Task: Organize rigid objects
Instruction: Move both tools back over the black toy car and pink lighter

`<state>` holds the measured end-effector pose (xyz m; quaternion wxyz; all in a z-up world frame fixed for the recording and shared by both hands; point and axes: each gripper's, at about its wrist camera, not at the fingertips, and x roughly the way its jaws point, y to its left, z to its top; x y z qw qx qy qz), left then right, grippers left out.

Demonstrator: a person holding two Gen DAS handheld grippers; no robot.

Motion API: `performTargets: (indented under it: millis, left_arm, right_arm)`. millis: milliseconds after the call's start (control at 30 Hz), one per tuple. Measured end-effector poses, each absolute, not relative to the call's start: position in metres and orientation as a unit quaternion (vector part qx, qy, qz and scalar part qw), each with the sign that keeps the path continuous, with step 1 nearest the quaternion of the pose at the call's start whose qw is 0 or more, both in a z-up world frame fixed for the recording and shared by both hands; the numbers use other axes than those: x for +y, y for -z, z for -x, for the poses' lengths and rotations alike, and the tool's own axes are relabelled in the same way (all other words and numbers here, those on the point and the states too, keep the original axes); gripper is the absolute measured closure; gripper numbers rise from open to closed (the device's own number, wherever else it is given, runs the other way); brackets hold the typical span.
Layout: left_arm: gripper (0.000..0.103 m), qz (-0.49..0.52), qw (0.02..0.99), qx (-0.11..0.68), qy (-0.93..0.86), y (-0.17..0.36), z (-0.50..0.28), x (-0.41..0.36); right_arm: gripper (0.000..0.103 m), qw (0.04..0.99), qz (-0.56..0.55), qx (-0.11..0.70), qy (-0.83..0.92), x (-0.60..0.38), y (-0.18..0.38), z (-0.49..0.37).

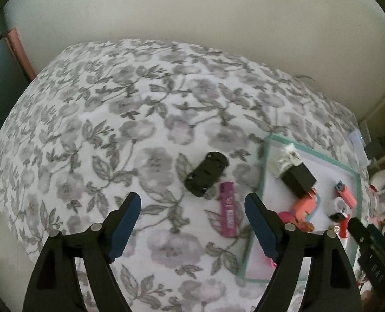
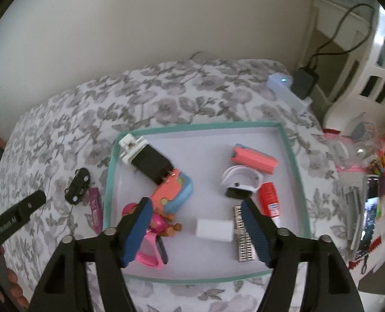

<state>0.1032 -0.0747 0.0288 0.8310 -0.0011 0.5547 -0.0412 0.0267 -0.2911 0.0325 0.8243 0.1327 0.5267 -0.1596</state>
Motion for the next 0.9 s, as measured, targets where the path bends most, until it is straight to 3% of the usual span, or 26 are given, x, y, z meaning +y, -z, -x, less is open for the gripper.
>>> performTargets:
  millis: [33, 100, 233, 900]
  left_arm:
    - [0.019, 0.001, 0.831, 0.555, 0.039, -0.028, -0.104, -0.073]
    - [0.007, 0.001, 0.828, 0.56, 0.032, -0.024, -0.106, -0.07]
    - [0.005, -0.001, 0.825, 0.565, 0.027, -0.018, -0.108, -0.068]
    - [0.001, 0.016, 0.839, 0.544, 0.022, 0.001, -0.123, -0.053]
  right_arm:
    - [0.015, 0.824, -0.131, 0.528, 0.156, -0.288, -0.03, -0.028]
    - [0.013, 0.825, -0.127, 0.53, 0.15, -0.283, -0.027, -0.03]
    - [0.0, 0.828, -0.12, 0.528, 0.143, -0.276, -0.021, -0.033]
    - [0.0, 0.841, -0.124, 0.517, 0.102, -0.26, 0.002, -0.044]
